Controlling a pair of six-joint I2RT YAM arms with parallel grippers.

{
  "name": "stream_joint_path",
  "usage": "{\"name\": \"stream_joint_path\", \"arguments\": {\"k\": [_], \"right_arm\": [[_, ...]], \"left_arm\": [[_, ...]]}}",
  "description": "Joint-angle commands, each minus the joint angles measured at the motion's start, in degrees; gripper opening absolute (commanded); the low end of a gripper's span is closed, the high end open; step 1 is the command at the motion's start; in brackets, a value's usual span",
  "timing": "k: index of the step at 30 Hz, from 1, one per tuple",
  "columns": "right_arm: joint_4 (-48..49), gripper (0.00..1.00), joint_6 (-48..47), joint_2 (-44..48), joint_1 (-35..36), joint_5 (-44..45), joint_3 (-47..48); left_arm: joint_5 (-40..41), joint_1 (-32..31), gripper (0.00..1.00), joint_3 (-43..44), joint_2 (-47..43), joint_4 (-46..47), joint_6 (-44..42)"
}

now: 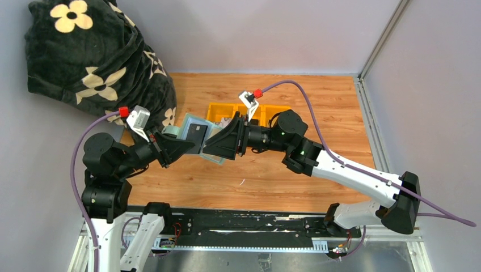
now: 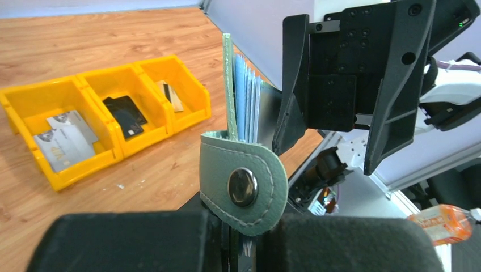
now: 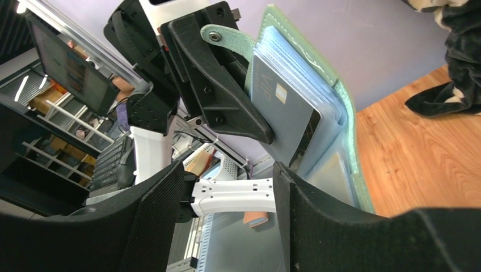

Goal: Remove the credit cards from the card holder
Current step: Remove the credit card from the card holder.

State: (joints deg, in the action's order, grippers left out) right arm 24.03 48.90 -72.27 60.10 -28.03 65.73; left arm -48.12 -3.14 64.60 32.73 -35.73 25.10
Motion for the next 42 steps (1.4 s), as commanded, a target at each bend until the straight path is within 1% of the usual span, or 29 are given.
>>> {"name": "stream_joint_path", "arguments": {"k": [1,5,8,12,15,22,28,31,33,37,42], "right_arm": [[4.0,0.61,1.9,-0.1,-0.5,-2.3,-0.3],[4.6,0.58,2.7,-1.1,-0.7,-2.7,-0.4],[5.5,0.56,3.3,-1.6,-0.8,-3.1,-0.8],[5.7,0.55,3.4,-1.4,-0.9,-3.0,-1.0],[4.9,0.55,2.7,-1.0,-0.9,-2.5,-1.0],[-2.3,0.56,-1.4,1.1,-1.0,1.4,-0.5],[-2.1,0.56,-1.3,0.5,-1.0,2.1,-0.1],[0.8,0.55,0.4,-0.6,-1.0,0.7,0.2],[4.7,0.53,2.9,-2.1,-0.9,-1.0,0.6],[13.1,0.49,7.6,-3.6,-0.9,-4.9,0.6],[20.4,0.43,11.6,-3.8,-0.9,-5.6,-1.5]], "left_arm": [[-5.5,0.1,0.0,1.0,0.0,4.7,4.1],[-9.5,0.1,0.0,-0.4,-0.4,10.5,10.2],[-10.1,0.1,0.0,-0.9,-1.1,13.3,12.8],[-10.3,0.1,0.0,-1.0,-1.6,15.4,14.8],[-10.5,0.1,0.0,-0.9,-1.6,16.1,15.6],[-10.3,0.1,0.0,0.0,-1.5,16.1,15.8],[-10.3,0.1,0.0,-0.3,-2.0,16.8,16.4],[-10.1,0.1,0.0,-0.7,-2.4,16.9,16.6],[-9.9,0.1,0.0,-1.4,-2.6,17.0,16.4],[-9.3,0.1,0.07,-2.9,-3.0,17.1,16.3],[-9.4,0.1,0.16,-4.7,-3.1,18.1,17.4]]}}
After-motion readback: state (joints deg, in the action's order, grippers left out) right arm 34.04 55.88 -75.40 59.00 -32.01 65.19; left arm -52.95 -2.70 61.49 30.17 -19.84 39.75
